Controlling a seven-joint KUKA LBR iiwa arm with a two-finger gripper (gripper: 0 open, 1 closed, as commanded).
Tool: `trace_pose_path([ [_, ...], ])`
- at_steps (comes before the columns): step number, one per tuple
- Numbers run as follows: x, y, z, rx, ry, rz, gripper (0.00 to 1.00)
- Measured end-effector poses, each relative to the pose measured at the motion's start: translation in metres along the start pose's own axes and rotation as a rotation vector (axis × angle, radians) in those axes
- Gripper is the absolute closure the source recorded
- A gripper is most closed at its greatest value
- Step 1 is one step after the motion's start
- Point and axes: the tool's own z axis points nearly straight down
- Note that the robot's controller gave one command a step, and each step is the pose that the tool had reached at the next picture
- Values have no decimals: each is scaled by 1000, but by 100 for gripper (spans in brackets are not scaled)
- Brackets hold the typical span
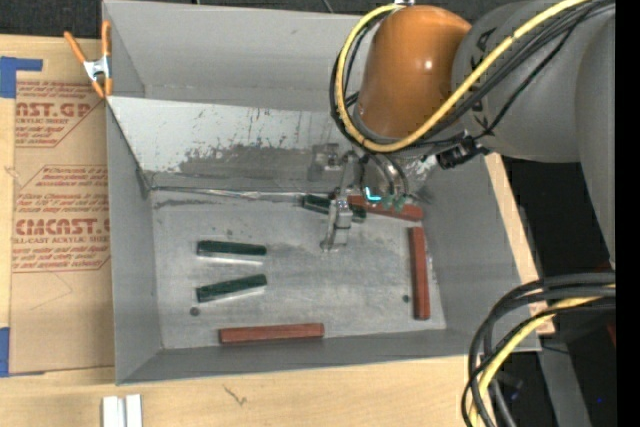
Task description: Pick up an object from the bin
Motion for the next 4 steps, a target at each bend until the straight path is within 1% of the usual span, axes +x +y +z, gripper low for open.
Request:
trace_pose_path([
  [1, -2, 0, -5, 0, -8, 1, 0],
  [2, -4, -24, 106, -1, -6, 58, 100],
  [3, 0, -24, 108, -1, 12, 55, 0],
  [4, 0, -23, 108, -1, 11, 55, 0],
])
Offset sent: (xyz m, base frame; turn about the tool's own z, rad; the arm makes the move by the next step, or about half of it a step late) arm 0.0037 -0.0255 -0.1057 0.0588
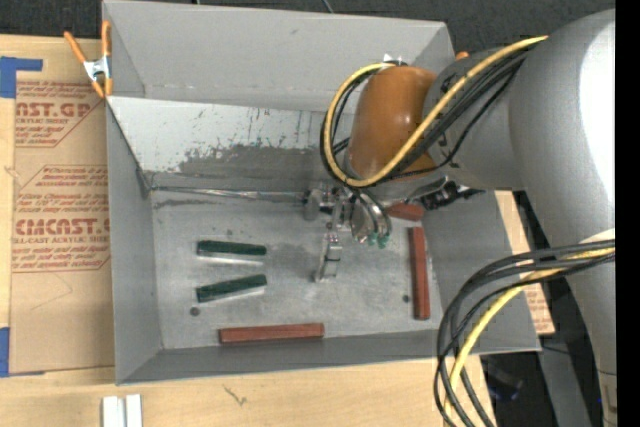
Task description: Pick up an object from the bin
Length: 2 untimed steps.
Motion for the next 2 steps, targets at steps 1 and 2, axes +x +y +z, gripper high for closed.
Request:
trace_pose_path([
  [1, 14, 39, -12, 2, -15, 7, 0],
  [2, 16, 74, -17, -1, -19, -37, 0],
])
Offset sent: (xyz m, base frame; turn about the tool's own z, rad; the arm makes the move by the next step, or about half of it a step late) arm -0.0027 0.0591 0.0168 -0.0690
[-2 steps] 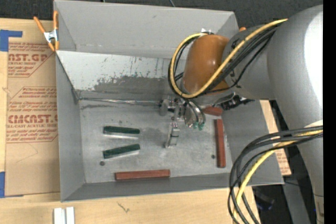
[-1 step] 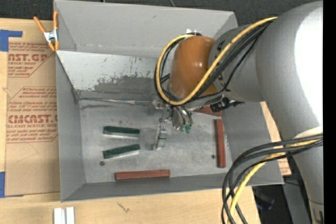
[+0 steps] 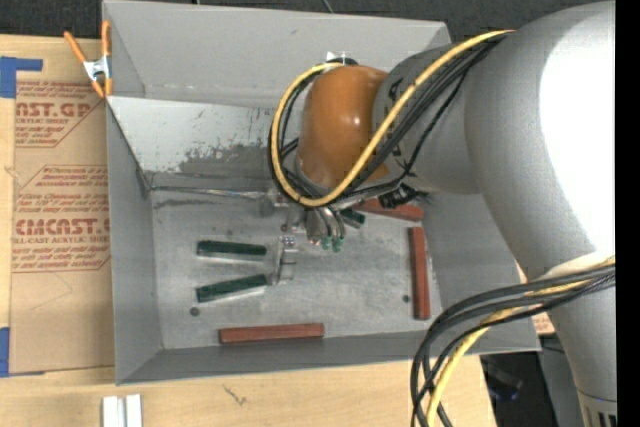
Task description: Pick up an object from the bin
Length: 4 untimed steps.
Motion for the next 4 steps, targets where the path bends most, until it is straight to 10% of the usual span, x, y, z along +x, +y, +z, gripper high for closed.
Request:
trace_pose_path([
  [1, 1, 58, 14, 0, -2, 176, 100],
  [2, 1, 58, 14, 0, -2, 176, 100],
  [3, 14, 54, -102, 3, 0, 241, 100],
  [4, 14, 54, -102, 4, 0, 241, 100],
])
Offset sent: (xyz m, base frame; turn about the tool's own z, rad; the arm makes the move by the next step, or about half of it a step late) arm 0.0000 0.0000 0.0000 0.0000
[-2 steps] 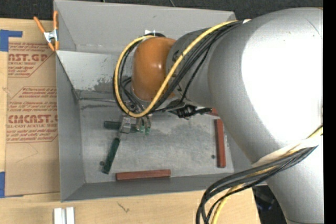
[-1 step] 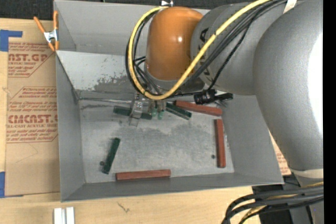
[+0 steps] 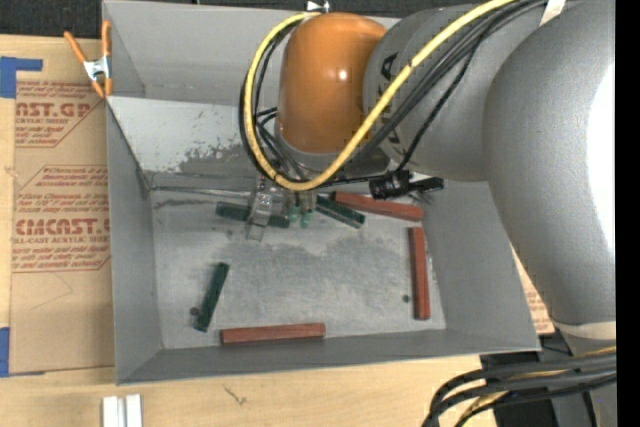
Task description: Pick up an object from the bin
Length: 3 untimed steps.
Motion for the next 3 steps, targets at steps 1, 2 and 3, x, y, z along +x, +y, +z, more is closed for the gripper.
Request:
trace_pose_path([
  [1, 0, 0, 0, 0, 0, 0, 100],
  [2, 0, 0, 0, 0, 0, 0, 100],
  [3, 0, 0, 0, 0, 0, 0, 100],
])
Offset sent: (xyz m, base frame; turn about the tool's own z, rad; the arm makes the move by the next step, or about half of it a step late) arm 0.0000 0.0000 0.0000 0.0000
